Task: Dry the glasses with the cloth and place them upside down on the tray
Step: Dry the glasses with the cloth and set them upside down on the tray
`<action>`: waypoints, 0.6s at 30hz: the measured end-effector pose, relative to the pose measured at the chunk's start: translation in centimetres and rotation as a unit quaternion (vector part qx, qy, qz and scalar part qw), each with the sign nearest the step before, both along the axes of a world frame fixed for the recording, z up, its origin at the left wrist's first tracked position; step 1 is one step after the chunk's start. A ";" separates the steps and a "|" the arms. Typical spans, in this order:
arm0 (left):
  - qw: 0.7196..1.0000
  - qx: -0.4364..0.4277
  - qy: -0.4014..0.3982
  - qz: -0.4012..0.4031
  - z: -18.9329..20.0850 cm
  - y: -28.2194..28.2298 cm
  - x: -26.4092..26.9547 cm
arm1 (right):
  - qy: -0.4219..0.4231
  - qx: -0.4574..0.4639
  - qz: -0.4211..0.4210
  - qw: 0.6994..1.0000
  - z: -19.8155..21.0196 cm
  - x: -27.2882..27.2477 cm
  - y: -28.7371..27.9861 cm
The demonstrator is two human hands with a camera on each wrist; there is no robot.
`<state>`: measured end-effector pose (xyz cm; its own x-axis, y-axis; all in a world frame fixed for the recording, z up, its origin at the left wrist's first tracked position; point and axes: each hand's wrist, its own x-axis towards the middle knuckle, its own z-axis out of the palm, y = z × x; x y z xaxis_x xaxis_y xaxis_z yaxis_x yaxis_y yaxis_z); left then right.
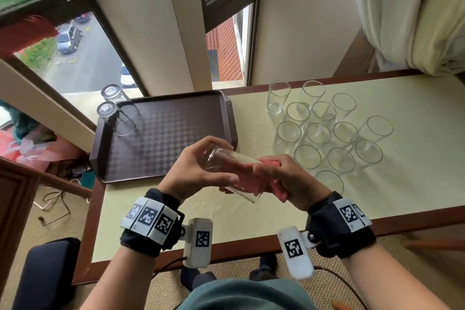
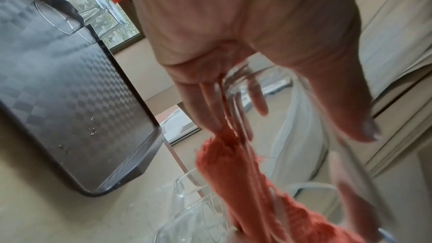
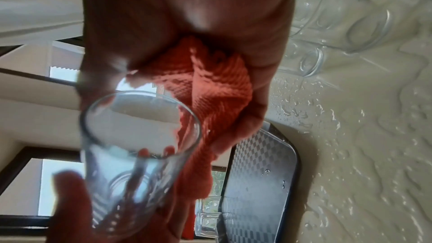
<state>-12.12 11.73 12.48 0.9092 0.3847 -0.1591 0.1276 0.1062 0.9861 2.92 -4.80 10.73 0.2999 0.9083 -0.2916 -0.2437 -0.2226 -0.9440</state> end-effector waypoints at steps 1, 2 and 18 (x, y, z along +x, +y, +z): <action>1.000 0.001 -0.008 0.029 -0.1 -0.3 0.0 | 0.006 -0.010 -0.031 0.999 0.1 0.0 0.2; 0.998 0.005 -0.016 0.058 -0.1 -0.6 0.0 | 0.009 -0.023 -0.062 0.998 0.1 0.0 0.3; 0.948 -0.098 -0.085 0.291 -0.9 -1.9 1.2 | -0.154 0.154 -0.238 0.946 1.3 -3.4 2.3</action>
